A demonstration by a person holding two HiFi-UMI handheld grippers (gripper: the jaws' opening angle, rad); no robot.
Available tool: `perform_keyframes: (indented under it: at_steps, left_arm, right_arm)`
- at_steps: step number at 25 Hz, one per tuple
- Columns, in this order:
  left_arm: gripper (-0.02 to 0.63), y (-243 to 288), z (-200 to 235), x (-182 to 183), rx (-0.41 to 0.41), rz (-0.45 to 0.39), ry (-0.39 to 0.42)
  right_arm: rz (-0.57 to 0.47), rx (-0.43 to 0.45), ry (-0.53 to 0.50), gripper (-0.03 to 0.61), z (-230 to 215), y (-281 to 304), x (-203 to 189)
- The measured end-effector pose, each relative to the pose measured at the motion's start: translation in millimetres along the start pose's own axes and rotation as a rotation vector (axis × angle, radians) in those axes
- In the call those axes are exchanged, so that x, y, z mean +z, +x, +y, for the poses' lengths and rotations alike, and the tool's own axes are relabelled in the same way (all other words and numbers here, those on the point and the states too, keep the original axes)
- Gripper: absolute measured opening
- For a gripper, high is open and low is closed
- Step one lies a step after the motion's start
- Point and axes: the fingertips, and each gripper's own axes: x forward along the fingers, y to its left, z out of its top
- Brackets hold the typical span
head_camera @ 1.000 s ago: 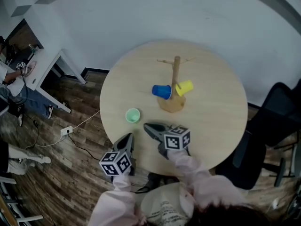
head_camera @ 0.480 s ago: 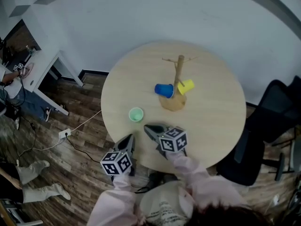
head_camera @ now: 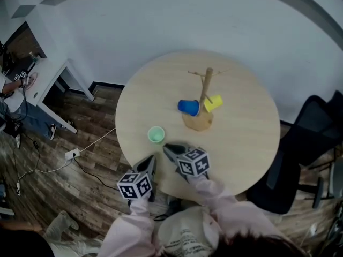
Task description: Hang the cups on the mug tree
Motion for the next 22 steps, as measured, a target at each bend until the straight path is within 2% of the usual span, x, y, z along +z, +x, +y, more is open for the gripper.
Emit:
perform_keyframes:
  at_steps: [2,13,22]
  left_arm:
    - [0.005,5,-1,2,0.004,0.000,-0.006]
    - [0.005,14,7,1,0.039,0.012,-0.028]
    - [0.005,15,14,3,0.059,0.010,-0.034]
  right_arm:
    - [0.011,0.000,-0.002,0.065,-5,2,1]
    - [0.061,0.011,-0.021,0.166,-17,22,-6]
    - [0.087,0.011,-0.034,0.212,-23,33,-10]
